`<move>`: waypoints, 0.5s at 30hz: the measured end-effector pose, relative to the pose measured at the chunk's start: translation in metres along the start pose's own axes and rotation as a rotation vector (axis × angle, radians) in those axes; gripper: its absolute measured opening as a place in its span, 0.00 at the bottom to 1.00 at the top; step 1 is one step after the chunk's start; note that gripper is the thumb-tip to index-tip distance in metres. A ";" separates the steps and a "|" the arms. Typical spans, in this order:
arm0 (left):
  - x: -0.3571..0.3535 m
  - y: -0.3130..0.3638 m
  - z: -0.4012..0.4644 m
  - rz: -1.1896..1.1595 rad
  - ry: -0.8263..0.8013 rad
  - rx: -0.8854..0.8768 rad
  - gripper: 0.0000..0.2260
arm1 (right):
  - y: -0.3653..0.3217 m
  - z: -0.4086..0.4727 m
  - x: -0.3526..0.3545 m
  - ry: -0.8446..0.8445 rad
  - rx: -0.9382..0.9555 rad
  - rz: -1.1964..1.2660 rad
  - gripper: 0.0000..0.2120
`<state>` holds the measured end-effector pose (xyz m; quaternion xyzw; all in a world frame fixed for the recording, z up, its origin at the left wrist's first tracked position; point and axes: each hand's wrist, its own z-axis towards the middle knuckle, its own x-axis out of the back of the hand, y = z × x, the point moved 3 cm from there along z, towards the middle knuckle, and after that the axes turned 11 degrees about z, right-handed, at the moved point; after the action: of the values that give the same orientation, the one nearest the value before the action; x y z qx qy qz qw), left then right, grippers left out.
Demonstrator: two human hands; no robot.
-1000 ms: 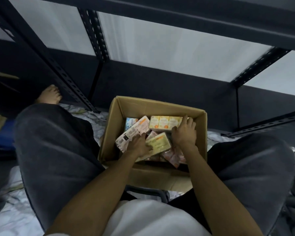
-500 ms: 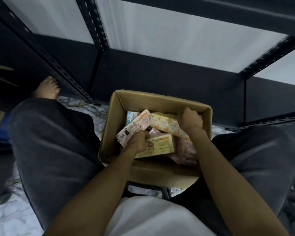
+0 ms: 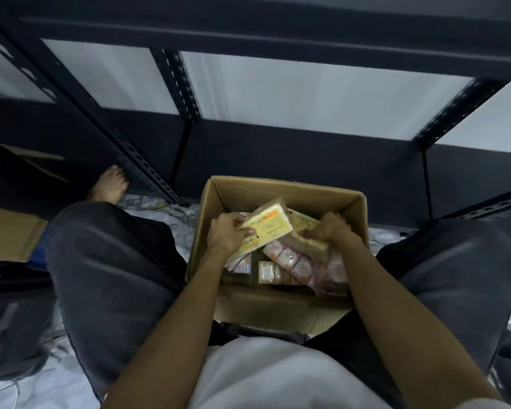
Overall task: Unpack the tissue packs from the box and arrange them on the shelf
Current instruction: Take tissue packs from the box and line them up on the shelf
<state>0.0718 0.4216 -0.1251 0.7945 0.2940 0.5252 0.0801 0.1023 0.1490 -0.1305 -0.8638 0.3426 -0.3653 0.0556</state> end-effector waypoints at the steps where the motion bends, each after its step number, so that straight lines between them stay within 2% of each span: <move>1: 0.001 0.001 -0.003 -0.005 0.003 0.002 0.20 | -0.001 -0.005 0.000 0.015 0.011 -0.007 0.32; 4: 0.012 0.007 -0.010 0.024 0.025 -0.040 0.19 | 0.000 -0.020 -0.004 0.075 0.073 0.066 0.21; 9: 0.048 0.027 -0.027 0.012 0.072 -0.131 0.18 | -0.009 -0.060 0.012 0.095 0.189 0.079 0.28; 15: 0.117 0.051 -0.063 -0.144 0.178 -0.268 0.18 | -0.017 -0.134 0.053 0.337 0.418 0.014 0.30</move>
<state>0.0680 0.4328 0.0171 0.7041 0.2834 0.6209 0.1961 0.0482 0.1489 0.0041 -0.7581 0.2703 -0.5664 0.1774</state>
